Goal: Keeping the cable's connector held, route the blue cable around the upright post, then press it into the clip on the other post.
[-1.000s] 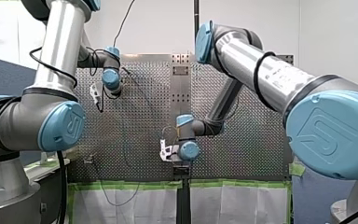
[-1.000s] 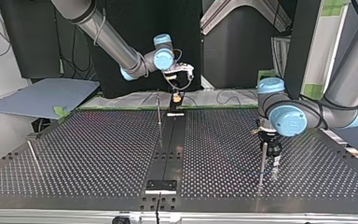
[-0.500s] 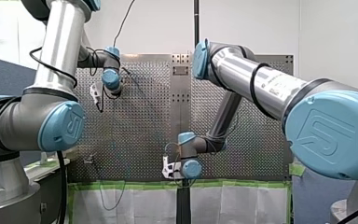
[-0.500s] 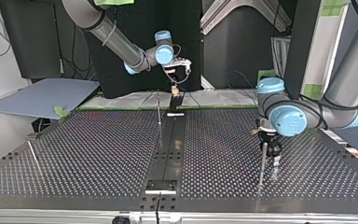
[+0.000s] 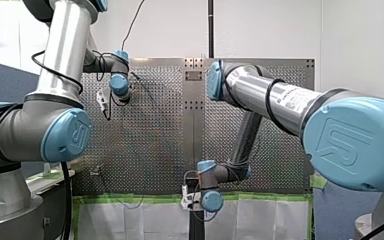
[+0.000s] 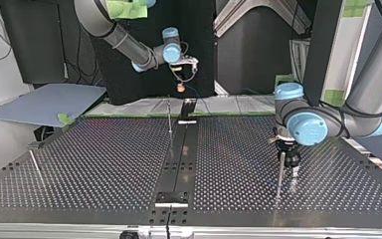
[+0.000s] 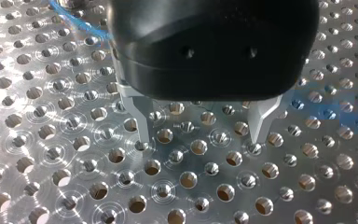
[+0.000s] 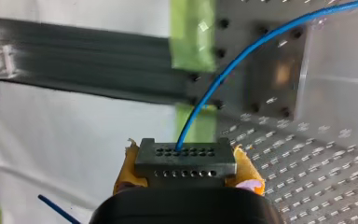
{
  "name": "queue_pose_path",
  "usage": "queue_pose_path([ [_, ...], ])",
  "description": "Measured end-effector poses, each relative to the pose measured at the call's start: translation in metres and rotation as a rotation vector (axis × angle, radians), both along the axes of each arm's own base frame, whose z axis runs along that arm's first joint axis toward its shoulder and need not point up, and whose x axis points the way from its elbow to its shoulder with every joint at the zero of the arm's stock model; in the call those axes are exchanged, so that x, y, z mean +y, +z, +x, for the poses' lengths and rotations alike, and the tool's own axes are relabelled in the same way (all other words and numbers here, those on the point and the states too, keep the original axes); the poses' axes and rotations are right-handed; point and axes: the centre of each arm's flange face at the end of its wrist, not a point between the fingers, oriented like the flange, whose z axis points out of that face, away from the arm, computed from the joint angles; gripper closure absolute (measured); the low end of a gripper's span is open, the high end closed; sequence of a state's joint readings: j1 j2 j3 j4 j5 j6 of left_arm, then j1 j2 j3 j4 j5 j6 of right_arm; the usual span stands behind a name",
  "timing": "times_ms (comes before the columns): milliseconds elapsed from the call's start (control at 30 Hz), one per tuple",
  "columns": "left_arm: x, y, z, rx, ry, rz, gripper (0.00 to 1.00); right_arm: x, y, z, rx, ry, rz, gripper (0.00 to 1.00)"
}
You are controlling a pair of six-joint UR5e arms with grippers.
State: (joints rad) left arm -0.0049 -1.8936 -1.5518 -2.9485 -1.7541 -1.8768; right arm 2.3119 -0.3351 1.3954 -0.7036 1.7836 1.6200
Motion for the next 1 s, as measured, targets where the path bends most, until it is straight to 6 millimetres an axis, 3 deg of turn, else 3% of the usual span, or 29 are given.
queue_pose_path([
  [167, 0.000, 0.000, 0.000, 0.001, 0.000, 0.001, 0.00, 0.005, -0.019, -0.019, 0.000, -0.023, 0.016, 1.00],
  [1000, -0.003, 0.000, -0.001, 0.002, -0.004, -0.005, 0.00, 0.014, -0.041, -0.073, -0.029, -0.099, 0.008, 1.00],
])
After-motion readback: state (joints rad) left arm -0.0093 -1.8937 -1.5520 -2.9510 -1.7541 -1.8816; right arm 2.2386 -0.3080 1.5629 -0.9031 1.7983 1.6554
